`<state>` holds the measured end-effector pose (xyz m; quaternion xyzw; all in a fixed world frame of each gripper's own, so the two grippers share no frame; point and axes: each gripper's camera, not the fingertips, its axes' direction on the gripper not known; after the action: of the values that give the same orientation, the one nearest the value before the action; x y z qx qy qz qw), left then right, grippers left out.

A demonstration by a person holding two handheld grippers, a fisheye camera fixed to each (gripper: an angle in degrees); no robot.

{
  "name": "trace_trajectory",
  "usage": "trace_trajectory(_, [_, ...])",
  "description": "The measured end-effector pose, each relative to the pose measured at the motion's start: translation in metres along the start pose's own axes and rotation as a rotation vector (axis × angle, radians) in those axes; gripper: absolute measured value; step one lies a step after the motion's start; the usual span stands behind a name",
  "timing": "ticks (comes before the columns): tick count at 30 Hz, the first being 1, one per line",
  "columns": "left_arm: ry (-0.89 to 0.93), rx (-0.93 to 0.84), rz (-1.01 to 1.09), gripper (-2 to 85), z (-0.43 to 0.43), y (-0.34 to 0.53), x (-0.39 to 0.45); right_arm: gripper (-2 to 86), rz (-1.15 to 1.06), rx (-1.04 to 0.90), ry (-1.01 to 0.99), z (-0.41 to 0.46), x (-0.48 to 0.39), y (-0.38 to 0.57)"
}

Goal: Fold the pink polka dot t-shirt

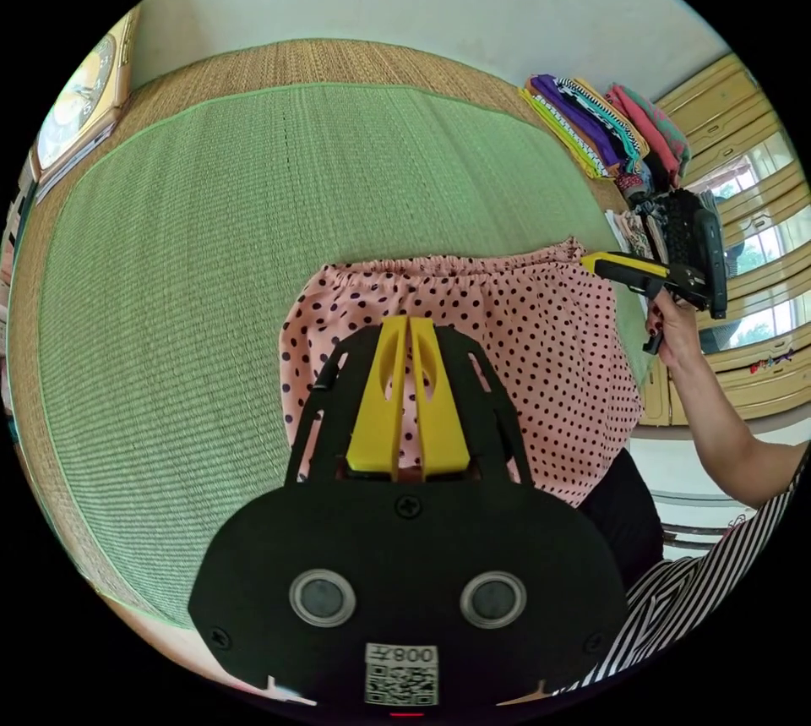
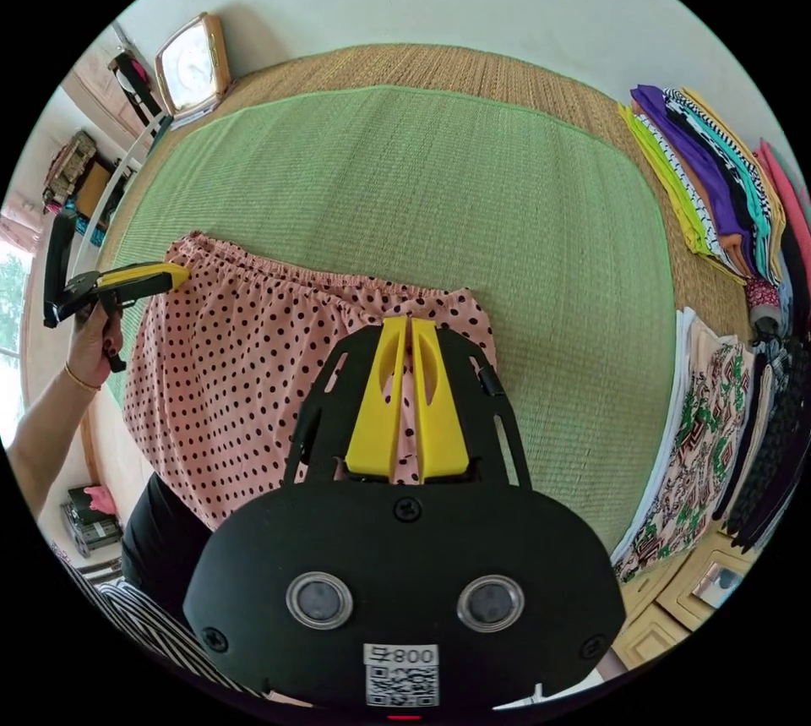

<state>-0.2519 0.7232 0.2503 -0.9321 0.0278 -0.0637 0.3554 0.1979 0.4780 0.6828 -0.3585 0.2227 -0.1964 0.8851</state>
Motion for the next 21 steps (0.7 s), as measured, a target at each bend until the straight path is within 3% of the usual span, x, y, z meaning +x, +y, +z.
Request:
trace_trajectory(12, [0.034,0.12,-0.028,0.3,-0.018,0.012,0.002,0.5,0.105,0.146,-0.167,-0.035,0.037,0.027])
trace_trajectory(21, [0.008,0.017,-0.063,0.5,0.022,0.01,-0.008,0.6,0.182,-0.025,-0.182,0.023,0.064,0.031])
